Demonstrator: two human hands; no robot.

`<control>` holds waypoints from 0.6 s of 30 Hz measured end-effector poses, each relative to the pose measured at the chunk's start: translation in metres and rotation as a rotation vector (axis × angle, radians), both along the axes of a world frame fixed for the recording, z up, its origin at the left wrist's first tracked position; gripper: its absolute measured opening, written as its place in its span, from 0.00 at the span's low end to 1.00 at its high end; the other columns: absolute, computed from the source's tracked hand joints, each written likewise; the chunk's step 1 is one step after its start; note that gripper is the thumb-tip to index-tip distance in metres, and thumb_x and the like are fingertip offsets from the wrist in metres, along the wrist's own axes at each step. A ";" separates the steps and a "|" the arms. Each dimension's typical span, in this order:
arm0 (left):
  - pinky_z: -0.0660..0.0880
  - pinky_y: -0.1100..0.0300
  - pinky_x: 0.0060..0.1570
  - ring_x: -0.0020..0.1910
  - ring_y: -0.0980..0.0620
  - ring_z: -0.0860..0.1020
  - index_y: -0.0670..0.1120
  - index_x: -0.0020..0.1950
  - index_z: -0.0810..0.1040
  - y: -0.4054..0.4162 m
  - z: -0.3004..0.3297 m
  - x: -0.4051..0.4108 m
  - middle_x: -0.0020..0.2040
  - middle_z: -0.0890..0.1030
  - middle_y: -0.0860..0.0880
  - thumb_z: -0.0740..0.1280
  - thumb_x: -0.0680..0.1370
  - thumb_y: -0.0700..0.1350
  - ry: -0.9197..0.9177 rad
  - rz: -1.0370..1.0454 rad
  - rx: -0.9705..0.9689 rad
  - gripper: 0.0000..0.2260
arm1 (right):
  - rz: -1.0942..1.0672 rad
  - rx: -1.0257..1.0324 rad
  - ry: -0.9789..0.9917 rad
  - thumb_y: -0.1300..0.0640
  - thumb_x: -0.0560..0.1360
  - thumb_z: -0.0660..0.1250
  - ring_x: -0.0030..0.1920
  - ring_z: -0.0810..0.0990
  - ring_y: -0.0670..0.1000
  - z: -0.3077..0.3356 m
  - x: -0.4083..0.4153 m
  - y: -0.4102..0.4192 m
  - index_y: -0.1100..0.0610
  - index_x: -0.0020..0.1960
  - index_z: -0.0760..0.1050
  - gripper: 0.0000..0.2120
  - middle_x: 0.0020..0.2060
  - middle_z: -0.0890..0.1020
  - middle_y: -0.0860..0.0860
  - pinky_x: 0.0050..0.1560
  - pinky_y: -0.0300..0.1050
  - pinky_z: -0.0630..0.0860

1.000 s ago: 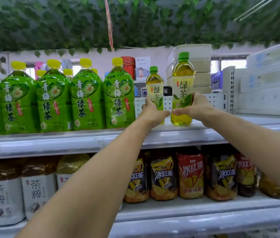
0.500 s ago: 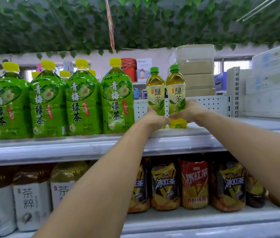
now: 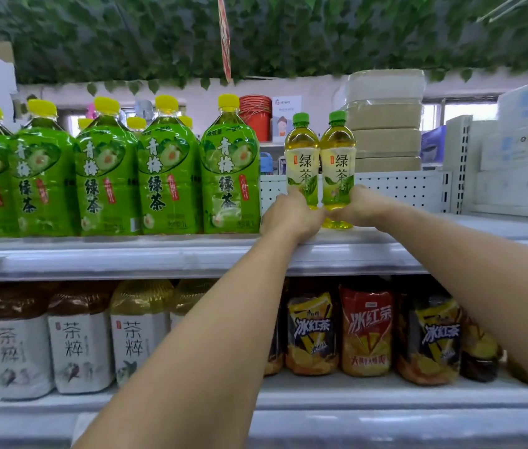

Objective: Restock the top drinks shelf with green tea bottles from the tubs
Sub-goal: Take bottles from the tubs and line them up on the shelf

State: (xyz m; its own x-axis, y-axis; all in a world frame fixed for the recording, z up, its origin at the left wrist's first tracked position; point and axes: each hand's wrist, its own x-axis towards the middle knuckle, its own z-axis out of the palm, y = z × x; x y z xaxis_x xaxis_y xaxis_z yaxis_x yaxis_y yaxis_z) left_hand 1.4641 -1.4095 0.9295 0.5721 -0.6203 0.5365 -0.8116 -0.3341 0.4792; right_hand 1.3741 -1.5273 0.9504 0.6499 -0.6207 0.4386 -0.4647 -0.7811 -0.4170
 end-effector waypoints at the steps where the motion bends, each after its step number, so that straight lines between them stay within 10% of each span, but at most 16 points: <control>1: 0.73 0.48 0.61 0.67 0.42 0.74 0.44 0.75 0.66 0.003 -0.001 -0.004 0.69 0.75 0.43 0.65 0.80 0.58 -0.073 0.023 -0.040 0.29 | -0.024 -0.045 0.025 0.51 0.76 0.69 0.53 0.78 0.56 -0.002 -0.008 0.008 0.58 0.61 0.76 0.17 0.55 0.80 0.56 0.56 0.50 0.77; 10: 0.52 0.43 0.78 0.71 0.49 0.70 0.50 0.77 0.66 0.094 -0.050 -0.036 0.70 0.75 0.50 0.61 0.80 0.59 -0.538 -0.018 -0.327 0.27 | -0.008 -0.427 -0.277 0.45 0.79 0.64 0.63 0.74 0.57 -0.053 -0.065 0.095 0.53 0.73 0.67 0.25 0.65 0.74 0.54 0.57 0.54 0.71; 18: 0.71 0.46 0.68 0.69 0.47 0.72 0.49 0.78 0.64 0.255 -0.146 -0.015 0.71 0.72 0.48 0.59 0.79 0.61 -0.414 0.090 -0.174 0.30 | 0.148 -0.557 -0.332 0.49 0.77 0.68 0.56 0.77 0.60 -0.141 -0.064 0.207 0.58 0.69 0.71 0.24 0.58 0.77 0.56 0.44 0.54 0.77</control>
State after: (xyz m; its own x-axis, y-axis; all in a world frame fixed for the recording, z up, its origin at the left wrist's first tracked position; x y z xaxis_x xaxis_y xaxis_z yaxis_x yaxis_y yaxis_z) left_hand 1.4490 -1.1542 0.7835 0.3349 -0.4581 0.8234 -0.9181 -0.3551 0.1759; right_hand 1.3100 -1.3202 0.8092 0.4858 -0.1579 0.8597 -0.2523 -0.9670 -0.0351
